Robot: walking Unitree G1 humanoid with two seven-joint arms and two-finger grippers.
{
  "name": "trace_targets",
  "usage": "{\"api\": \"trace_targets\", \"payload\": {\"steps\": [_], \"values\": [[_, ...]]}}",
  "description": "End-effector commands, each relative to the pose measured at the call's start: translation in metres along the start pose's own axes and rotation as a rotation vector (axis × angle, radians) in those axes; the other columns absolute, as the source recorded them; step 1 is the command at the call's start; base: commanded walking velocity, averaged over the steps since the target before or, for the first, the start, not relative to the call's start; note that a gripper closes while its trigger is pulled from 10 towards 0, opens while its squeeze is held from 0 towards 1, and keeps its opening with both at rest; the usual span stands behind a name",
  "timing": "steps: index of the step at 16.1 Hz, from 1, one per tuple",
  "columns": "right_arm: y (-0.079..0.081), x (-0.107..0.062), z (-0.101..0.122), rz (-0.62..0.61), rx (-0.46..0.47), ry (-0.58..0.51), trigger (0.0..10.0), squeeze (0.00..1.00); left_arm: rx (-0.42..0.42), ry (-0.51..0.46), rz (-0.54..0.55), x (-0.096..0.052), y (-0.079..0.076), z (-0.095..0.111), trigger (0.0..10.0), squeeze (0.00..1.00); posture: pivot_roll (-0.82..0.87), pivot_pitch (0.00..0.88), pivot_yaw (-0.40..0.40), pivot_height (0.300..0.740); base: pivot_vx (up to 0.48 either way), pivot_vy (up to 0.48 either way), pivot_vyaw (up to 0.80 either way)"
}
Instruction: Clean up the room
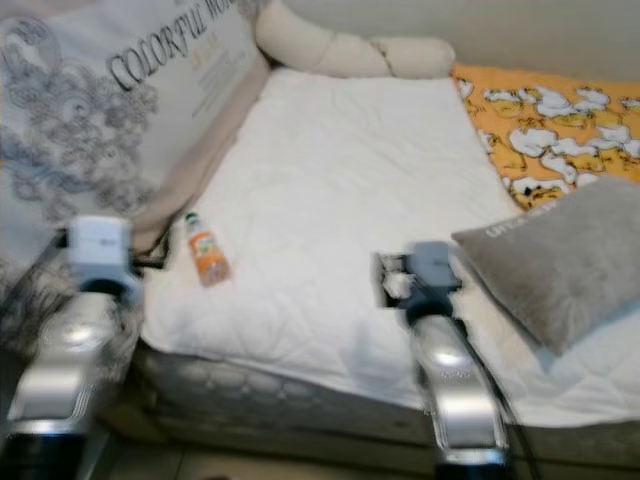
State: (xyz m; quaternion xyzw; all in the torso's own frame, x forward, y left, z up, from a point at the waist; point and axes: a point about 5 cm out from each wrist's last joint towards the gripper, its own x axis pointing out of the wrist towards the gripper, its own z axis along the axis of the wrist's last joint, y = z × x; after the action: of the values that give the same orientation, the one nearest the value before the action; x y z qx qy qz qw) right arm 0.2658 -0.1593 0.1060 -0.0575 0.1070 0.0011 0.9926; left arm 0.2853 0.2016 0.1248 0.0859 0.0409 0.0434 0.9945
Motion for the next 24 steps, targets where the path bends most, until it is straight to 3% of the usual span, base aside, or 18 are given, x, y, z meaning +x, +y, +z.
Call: {"api": "trace_targets", "payload": {"steps": [1,4,11,16,18,21,22,24], "values": [[-0.011,0.000,0.001,-0.027,-0.004,-0.007,10.0,0.00,-0.001,-0.018,-0.028,0.001,-0.008,0.005,10.0,0.00,-0.06,0.000,0.010,0.740,0.326,0.000,-0.52],[-0.009,0.000,0.001,-0.012,0.007,-0.005,10.0,0.00,0.002,-0.018,-0.029,0.002,-0.008,0.005,10.0,0.00,-0.05,0.000,0.011,0.740,0.328,0.000,-0.71],[-0.009,0.000,0.003,-0.004,-0.027,-0.011,10.0,0.00,0.014,-0.023,-0.039,0.002,-0.007,0.007,10.0,0.00,-0.05,0.000,0.018,0.740,0.323,0.000,0.00],[-0.008,-0.008,0.007,0.028,-0.058,-0.022,10.0,0.00,-0.011,0.052,-0.053,-0.007,0.006,-0.006,10.0,0.00,-0.04,0.000,0.016,0.740,0.000,0.000,0.00],[-0.004,-0.010,0.008,0.093,-0.097,-0.017,10.0,0.00,-0.029,0.120,-0.058,-0.003,0.011,-0.014,10.0,0.00,-0.05,0.000,0.021,0.740,0.000,0.000,0.00],[-0.002,-0.010,0.016,0.200,-0.112,-0.028,10.0,0.00,0.015,0.241,-0.121,0.021,0.008,-0.027,10.0,0.00,-0.09,0.000,0.041,0.740,0.000,0.000,0.00],[0.000,-0.011,0.021,0.273,-0.104,-0.031,10.0,0.00,0.047,0.295,-0.134,0.029,0.005,-0.033,10.0,0.00,-0.10,0.000,0.053,0.740,0.000,0.000,0.00],[0.004,-0.015,0.027,0.430,-0.129,-0.023,10.0,0.00,0.023,0.369,-0.182,0.041,0.000,-0.041,10.0,0.00,-0.14,0.000,0.071,0.740,0.000,0.000,0.00]]}}
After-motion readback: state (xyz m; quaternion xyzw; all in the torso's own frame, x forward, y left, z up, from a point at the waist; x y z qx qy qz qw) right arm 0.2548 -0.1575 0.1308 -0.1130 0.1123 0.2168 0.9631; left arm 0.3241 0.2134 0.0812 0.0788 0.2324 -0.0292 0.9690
